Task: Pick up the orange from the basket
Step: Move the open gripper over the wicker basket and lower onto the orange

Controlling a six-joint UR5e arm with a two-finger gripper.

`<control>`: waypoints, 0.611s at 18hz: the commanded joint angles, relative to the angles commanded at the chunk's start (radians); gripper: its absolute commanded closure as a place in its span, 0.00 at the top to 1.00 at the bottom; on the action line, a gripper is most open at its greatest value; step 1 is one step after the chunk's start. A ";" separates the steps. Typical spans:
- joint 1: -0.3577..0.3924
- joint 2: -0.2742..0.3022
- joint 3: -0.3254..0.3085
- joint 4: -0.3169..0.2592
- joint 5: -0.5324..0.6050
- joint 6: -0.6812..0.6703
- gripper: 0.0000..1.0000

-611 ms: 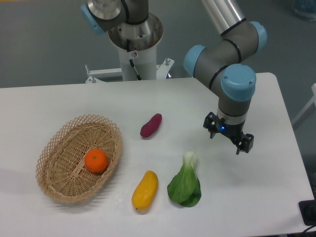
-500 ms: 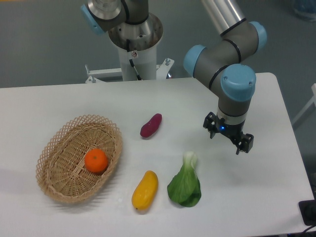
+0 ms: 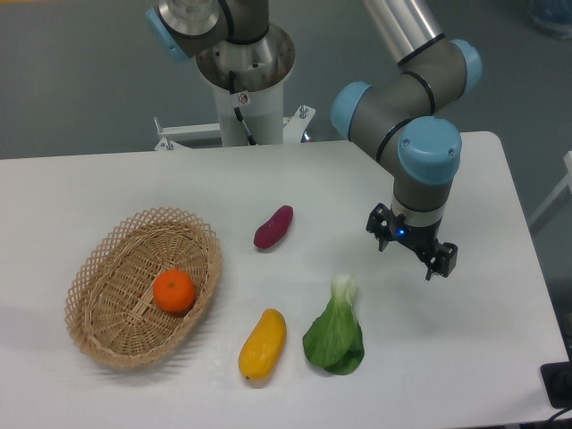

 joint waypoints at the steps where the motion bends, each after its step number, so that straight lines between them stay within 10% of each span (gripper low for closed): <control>1: -0.002 0.002 -0.003 0.002 0.000 -0.017 1.00; 11: -0.077 0.008 -0.018 -0.002 -0.015 -0.173 1.00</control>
